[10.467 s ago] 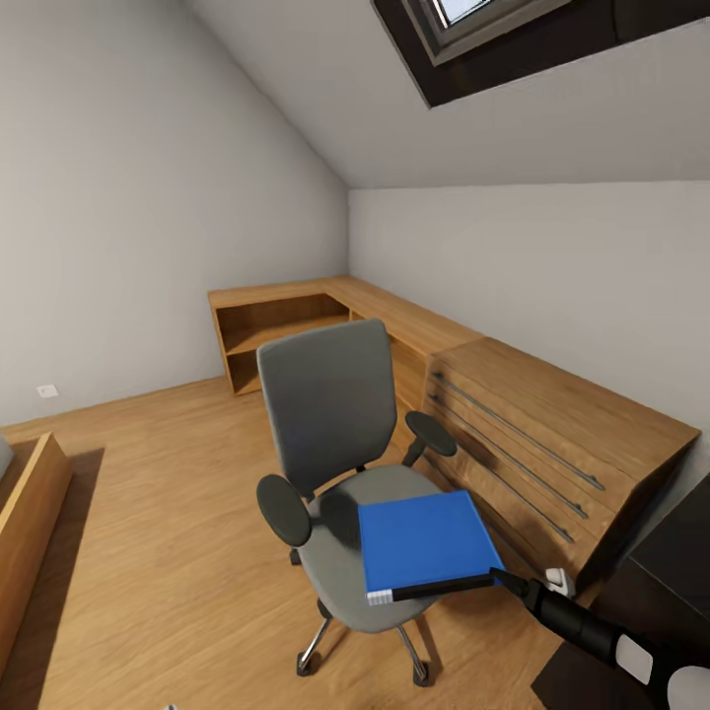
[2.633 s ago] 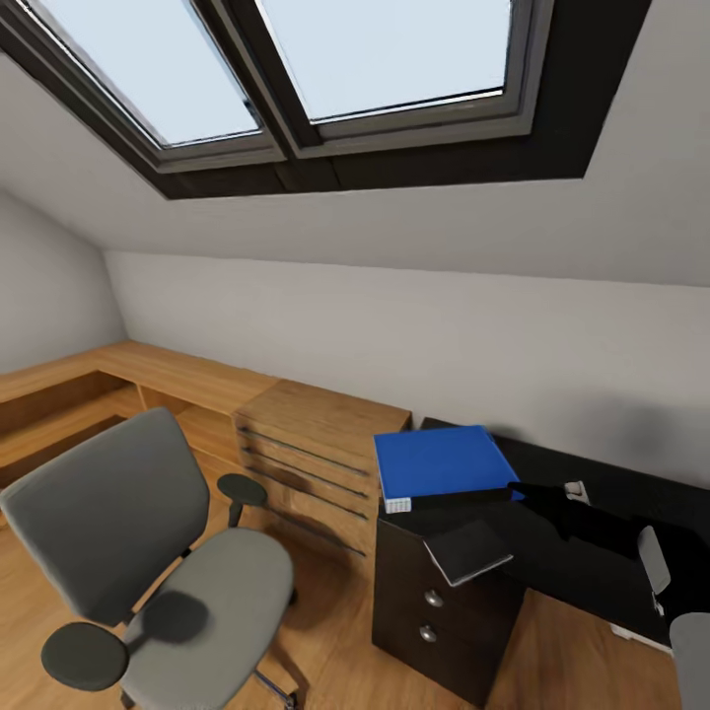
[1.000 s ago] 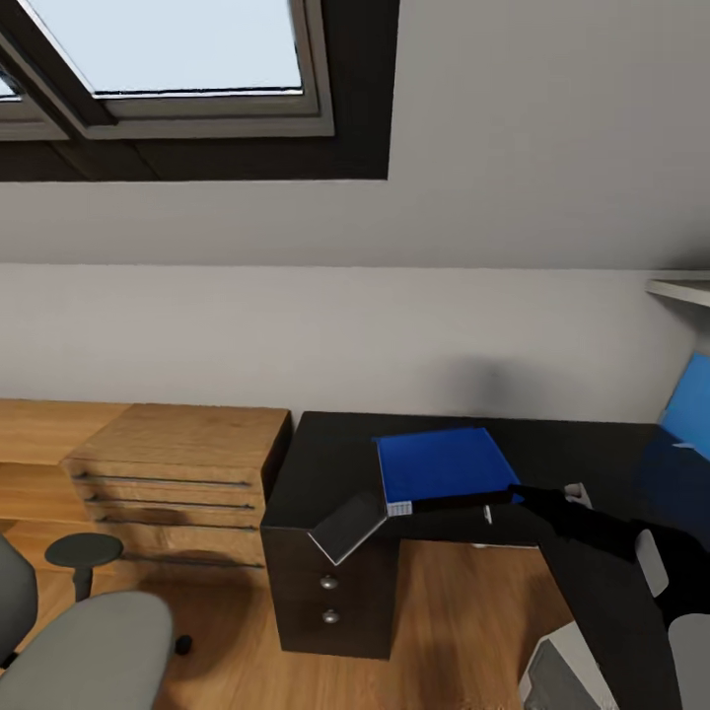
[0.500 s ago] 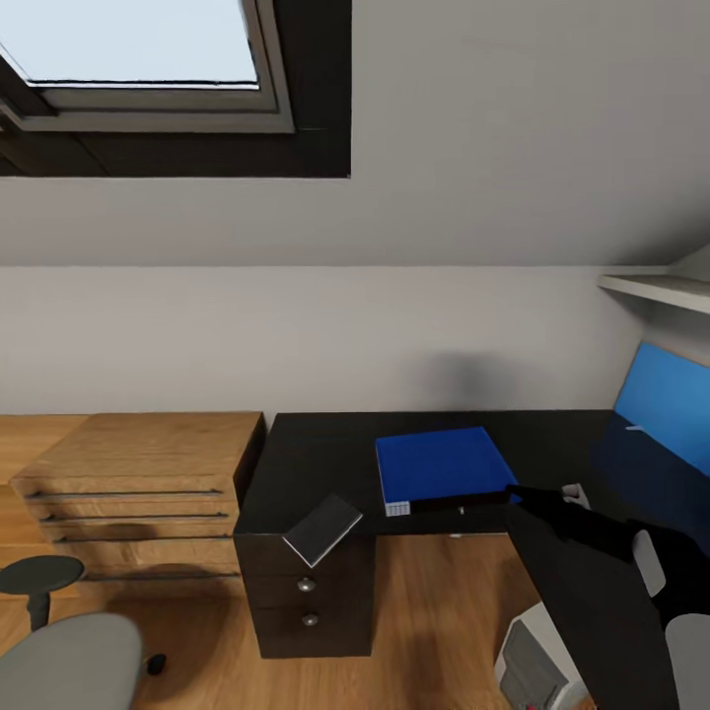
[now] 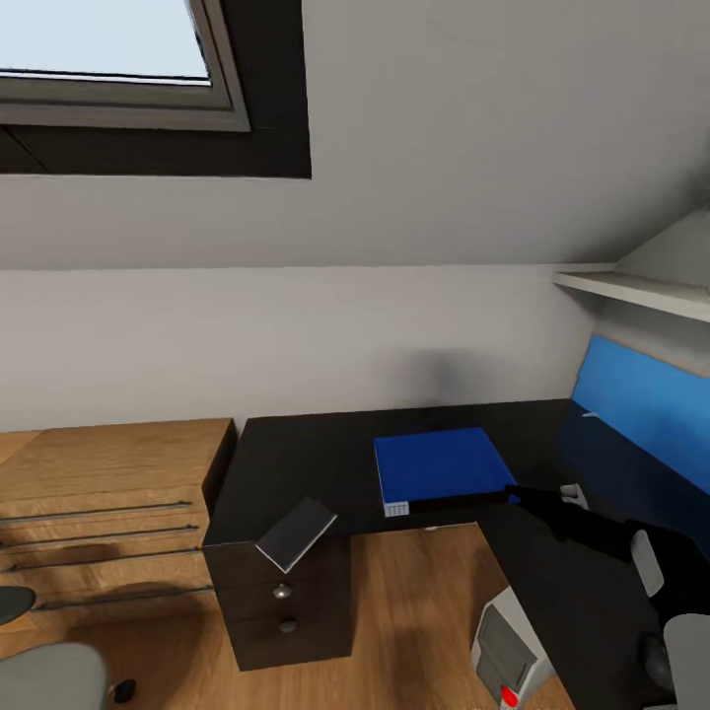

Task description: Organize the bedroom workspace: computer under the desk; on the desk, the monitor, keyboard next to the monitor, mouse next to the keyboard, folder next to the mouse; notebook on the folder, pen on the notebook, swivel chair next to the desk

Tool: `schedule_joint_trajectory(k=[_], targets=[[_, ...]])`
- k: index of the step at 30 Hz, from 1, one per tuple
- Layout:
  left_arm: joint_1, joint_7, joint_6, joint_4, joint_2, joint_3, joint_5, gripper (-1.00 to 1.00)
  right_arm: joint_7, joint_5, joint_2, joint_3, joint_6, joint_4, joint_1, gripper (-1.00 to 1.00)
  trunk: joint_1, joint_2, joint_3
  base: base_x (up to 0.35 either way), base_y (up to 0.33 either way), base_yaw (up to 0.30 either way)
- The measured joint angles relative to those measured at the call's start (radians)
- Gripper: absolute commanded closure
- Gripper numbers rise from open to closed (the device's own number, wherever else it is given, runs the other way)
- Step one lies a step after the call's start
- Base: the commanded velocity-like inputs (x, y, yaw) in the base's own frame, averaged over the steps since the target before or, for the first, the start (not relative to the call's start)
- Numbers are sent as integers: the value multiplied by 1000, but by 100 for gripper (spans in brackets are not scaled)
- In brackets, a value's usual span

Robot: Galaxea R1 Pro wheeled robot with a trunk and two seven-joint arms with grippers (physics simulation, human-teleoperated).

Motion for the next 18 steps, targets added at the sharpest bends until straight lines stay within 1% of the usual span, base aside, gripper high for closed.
schedule_joint_trajectory(k=[10, 18], targets=[[0, 0, 0, 0, 0, 0, 0, -100, 0, 0, 0, 1, 0, 0, 0, 100, 0, 0, 0, 0, 0, -23], [0, 0, 0, 0, 0, 0, 1, -100, 0, 0, 6, 1, 0, 0, 0, 100, 0, 0, 0, 0, 0, -206]])
